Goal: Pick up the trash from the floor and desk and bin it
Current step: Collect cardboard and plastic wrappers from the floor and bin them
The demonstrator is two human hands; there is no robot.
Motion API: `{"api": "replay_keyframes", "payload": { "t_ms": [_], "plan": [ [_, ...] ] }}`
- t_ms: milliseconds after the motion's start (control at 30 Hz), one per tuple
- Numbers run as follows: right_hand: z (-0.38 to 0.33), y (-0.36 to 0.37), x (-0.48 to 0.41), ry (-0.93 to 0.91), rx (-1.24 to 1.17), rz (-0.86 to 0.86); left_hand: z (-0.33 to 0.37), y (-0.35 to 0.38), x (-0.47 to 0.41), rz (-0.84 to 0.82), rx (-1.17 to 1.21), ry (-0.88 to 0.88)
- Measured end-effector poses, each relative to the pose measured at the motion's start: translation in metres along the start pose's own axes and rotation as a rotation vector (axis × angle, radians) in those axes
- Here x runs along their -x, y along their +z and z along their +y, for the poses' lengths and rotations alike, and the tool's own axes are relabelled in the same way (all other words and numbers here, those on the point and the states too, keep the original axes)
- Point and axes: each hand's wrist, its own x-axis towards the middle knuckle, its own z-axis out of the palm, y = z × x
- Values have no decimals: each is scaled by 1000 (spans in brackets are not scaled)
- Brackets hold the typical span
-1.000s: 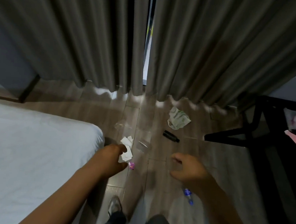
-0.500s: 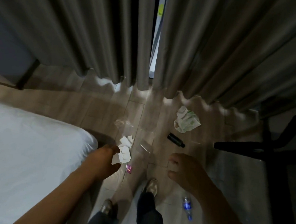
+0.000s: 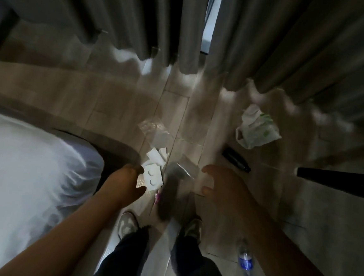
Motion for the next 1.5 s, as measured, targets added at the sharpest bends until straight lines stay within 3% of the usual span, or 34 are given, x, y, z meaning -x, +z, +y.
{"api": "replay_keyframes", "payload": {
  "t_ms": [333, 667, 967, 1267, 1500],
  "plan": [
    [76, 174, -178, -82, 108, -6, -98, 138, -198, 16, -136, 79],
    [141, 279, -318, -232, 355, -24, -170, 247, -361, 142, -20, 115],
    [156, 310, -302, -204, 271, 1, -175, 265, -341, 124, 40, 113],
    [180, 323, -309, -118, 205, 31, -185, 284, -343, 219, 7, 135],
    [188, 325, -320, -205, 201, 113, -182, 293, -353, 229, -114, 146]
  ]
}}
